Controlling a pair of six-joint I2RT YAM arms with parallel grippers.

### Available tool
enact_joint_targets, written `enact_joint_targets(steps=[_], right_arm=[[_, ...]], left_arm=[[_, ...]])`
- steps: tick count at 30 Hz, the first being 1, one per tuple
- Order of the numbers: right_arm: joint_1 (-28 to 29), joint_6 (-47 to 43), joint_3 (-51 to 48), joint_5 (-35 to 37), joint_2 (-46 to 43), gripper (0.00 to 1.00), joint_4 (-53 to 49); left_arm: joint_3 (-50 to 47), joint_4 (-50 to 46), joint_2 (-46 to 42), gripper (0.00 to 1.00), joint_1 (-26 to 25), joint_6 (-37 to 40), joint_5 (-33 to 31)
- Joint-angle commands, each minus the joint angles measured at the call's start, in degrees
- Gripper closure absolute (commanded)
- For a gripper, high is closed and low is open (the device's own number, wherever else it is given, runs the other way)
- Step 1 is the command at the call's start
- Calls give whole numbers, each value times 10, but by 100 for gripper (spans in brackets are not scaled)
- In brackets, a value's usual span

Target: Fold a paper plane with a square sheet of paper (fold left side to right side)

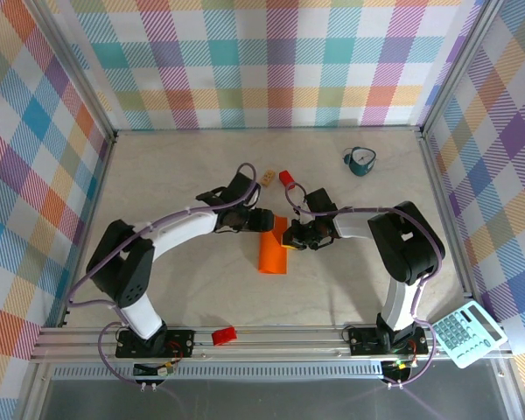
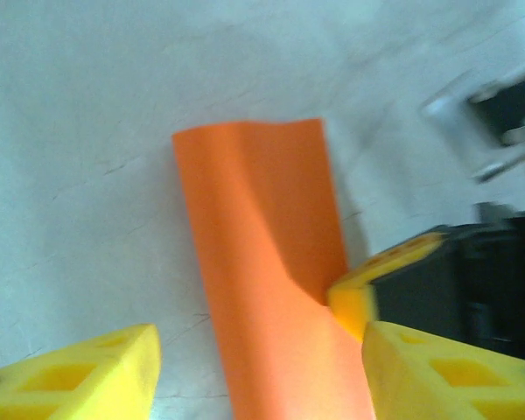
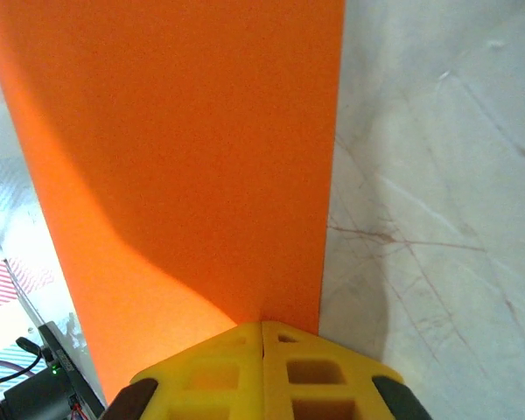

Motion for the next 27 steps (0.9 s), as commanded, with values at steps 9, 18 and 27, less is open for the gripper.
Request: enact_joint_targets(steps=[9, 18, 27], right_arm=[[7, -12, -12, 90, 49, 100, -87], [8, -22, -7, 109, 50, 100, -114], [8, -31, -1, 129, 56, 100, -135]], left_arm=[[-91, 173, 13, 86, 11, -21, 180], [-130, 229, 57, 90, 30, -32, 193], [-172, 254, 67, 92, 49, -38, 189]])
